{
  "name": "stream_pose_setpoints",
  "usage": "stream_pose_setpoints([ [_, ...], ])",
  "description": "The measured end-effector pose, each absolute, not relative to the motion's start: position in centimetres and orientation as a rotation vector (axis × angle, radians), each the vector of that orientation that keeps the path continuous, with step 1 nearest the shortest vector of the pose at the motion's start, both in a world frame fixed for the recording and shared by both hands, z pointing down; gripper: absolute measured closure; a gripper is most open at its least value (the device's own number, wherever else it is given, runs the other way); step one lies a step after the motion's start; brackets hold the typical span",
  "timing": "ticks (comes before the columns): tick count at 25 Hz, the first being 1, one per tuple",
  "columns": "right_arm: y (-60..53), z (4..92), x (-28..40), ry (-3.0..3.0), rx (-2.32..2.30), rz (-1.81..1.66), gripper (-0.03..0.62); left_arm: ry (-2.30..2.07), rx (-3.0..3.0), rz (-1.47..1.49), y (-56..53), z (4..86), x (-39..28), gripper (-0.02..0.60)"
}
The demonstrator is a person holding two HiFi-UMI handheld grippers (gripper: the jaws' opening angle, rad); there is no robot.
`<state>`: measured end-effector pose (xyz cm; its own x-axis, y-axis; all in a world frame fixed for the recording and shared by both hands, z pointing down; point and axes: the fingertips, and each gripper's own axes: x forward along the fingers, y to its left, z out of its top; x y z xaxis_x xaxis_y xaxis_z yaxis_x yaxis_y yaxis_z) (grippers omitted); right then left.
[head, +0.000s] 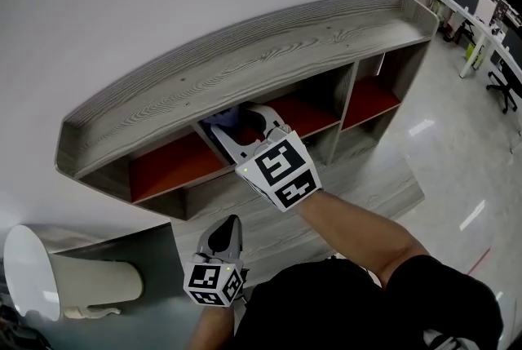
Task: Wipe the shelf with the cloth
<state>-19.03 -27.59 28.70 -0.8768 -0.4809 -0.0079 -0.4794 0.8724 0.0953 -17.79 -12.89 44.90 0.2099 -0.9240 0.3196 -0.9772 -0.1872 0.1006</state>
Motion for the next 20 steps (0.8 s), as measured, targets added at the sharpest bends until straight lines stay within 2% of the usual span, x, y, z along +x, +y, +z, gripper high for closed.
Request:
stream_pose_setpoints([
  [10, -27.4, 28.8, -19.8, -2.993, 0.787, -0.296, 0.448, -1.793, 2.193, 0.27, -12.8, 45.4, -18.0, 0.572],
  [20, -27.2, 31.4, -19.8, -2.954, 0.763, -0.241, 0.448, -1.782, 2.198, 0.272, -13.2, 45.5, -17.8, 0.572],
])
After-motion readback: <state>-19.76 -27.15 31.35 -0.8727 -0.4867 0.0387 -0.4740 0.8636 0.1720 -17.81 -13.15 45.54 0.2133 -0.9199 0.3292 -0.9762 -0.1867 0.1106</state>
